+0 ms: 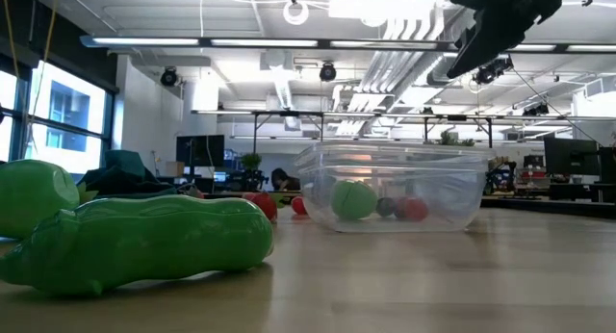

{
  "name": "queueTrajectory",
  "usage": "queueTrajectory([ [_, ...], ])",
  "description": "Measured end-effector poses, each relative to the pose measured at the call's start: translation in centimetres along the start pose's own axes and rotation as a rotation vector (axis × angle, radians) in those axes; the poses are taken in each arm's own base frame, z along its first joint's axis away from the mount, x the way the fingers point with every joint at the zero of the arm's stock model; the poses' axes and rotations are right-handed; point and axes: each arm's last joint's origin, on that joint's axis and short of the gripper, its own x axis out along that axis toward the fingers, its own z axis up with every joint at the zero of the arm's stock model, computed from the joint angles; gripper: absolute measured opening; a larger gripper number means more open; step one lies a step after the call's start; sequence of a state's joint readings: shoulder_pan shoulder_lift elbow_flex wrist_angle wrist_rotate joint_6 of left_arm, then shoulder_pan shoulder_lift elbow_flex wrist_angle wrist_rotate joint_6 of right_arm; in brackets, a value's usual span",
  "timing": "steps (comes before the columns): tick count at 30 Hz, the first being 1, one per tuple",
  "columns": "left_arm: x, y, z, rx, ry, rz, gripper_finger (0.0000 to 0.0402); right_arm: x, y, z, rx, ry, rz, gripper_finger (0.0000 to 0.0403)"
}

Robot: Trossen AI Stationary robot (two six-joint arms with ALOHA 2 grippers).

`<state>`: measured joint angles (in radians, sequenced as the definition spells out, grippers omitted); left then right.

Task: Pick and placing Produce into tupperware
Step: Put the green peas into the container

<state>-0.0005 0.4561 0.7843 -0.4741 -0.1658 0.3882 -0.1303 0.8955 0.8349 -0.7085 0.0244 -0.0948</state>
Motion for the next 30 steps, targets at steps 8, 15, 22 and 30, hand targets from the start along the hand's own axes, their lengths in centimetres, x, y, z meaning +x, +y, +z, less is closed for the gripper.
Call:
queueTrajectory([
  [8, 0.0, 0.0, 0.0, 0.0, 0.0, 0.0, 0.0001, 0.0, 0.0, 0.3, 0.008, -0.032, -0.004, 0.0089],
  [15, 0.0, 0.0, 0.0, 0.0, 0.0, 0.004, 0.0001, 0.0, 0.0, 0.3, 0.008, -0.032, -0.004, 0.0089],
  [22, -0.1, 0.4, 0.9, -0.063, -0.091, 0.055, 0.0001, 0.0, 0.0, 0.3, 0.009, -0.032, -0.004, 0.0089],
  [30, -0.4, 1.3, 2.5, -0.111, -0.248, 0.17, 0.0001, 0.0, -0.2, 0.4, 0.018, -0.036, -0.075, 0.0089],
])
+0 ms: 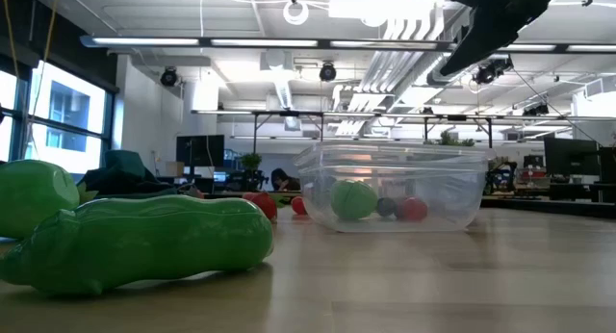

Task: Pick and placing Produce into tupperware
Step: Put the green peas into the container

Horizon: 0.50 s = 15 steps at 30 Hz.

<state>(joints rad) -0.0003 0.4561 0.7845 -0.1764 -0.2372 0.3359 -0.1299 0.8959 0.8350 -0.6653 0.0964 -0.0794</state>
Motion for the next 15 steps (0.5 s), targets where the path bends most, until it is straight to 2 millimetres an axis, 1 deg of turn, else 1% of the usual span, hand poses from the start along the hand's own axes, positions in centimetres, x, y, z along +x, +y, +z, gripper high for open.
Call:
queueTrajectory([
  [4, -0.1, 0.4, 1.0, -0.036, -0.097, 0.053, 0.0001, 0.0, -0.1, 0.0, 0.0, 0.005, -0.034, 0.0089],
  [8, 0.3, 0.2, 1.4, -0.028, -0.169, -0.035, 0.0001, 0.0, -0.1, 0.0, 0.0, 0.005, -0.033, 0.0089],
  [11, 1.4, -0.3, 1.5, -0.025, -0.192, -0.093, 0.0001, 0.0, -0.1, 0.0, 0.0, 0.005, -0.033, 0.0089],
  [13, 2.4, -0.8, 1.3, -0.023, -0.186, -0.133, 0.0001, 0.0, -0.1, 0.0, 0.0, 0.005, -0.032, 0.0089],
  [15, 3.8, -1.3, 0.9, -0.014, -0.144, -0.178, 0.0004, 0.0, -0.1, 0.0, 0.0, 0.005, -0.031, 0.0089],
])
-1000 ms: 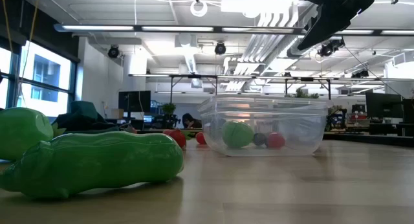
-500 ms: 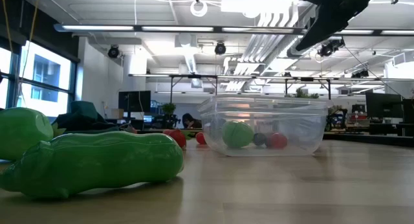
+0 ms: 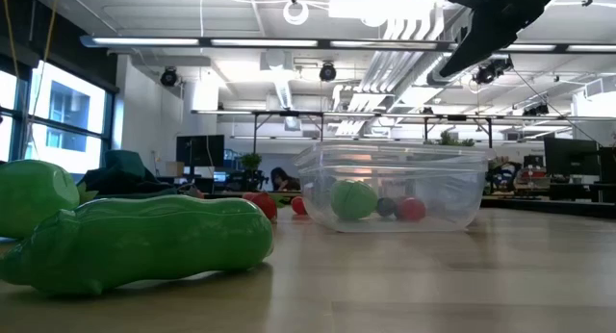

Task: Pick and placing Produce into tupperware
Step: Put the green peas into the container

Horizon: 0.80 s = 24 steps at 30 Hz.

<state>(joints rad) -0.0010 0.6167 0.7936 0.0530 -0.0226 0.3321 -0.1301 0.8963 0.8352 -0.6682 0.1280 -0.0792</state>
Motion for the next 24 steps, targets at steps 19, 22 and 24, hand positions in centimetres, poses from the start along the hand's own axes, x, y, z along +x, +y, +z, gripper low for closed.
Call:
queueTrajectory([
  [19, 9.8, -4.6, -3.4, -0.187, 0.948, -0.584, 0.0174, 0.0, 0.0, 0.0, 0.0, 0.0, 0.0, 0.0089],
  [22, 10.5, -7.2, -4.3, -0.115, 1.008, -0.623, 0.0172, 0.0, 0.0, 0.0, 0.0, 0.0, 0.0, 0.0089],
  [24, 10.9, -8.9, -4.9, -0.064, 1.058, -0.606, 0.0171, 0.0, 0.0, 0.0, 0.0, 0.0, 0.0, 0.0089],
])
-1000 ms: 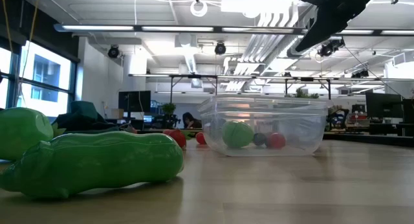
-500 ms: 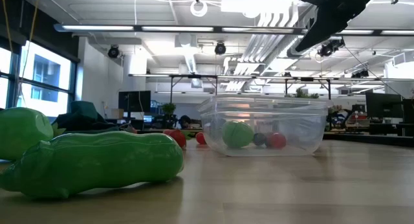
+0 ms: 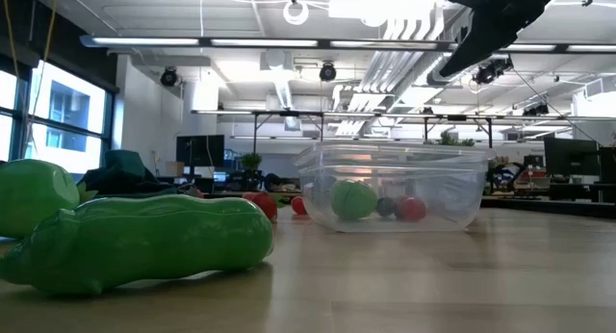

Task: Pick and placing Produce into tupperware
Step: Put the green peas into the container

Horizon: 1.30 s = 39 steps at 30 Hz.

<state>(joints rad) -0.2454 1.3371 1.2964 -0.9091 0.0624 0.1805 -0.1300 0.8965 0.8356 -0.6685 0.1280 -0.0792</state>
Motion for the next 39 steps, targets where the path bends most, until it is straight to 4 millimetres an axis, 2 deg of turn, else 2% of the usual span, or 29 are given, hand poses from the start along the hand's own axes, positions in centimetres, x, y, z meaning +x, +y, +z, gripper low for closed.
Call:
queueTrajectory([
  [7, 5.1, -2.5, 0.9, -0.071, 0.131, 0.088, 0.0175, 0.0, 0.0, 0.0, 0.0, 0.0, 0.0, 0.0089],
  [12, 8.8, -2.6, 0.8, -0.137, 0.211, 0.056, 0.0173, 0.0, 0.0, 0.0, 0.0, -0.001, 0.0, 0.0089],
  [17, 11.3, -2.6, 1.2, -0.194, 0.203, 0.061, 0.0175, 0.0, 0.0, 0.0, 0.0, 0.0, 0.0, 0.0089],
  [23, 12.2, -2.5, 1.8, -0.275, 0.143, 0.067, 0.0173, 0.0, 0.0, 0.0, -0.008, 0.0, 0.0, 0.0089],
  [28, 12.2, -2.4, 1.9, -0.323, 0.126, 0.111, 0.0173, 0.0, 0.0, 0.0, -0.177, 0.0, -0.003, 0.0089],
  [36, 12.2, -2.4, 1.9, -0.349, 0.126, 0.109, 0.0173, 0.0, 0.0, 0.0, -0.19, 0.0, -0.004, 0.0089],
  [39, 12.2, -2.4, 1.9, -0.349, 0.126, 0.111, 0.0173, 0.0, 0.0, 0.0, -0.298, 0.001, -0.004, 0.0089],
])
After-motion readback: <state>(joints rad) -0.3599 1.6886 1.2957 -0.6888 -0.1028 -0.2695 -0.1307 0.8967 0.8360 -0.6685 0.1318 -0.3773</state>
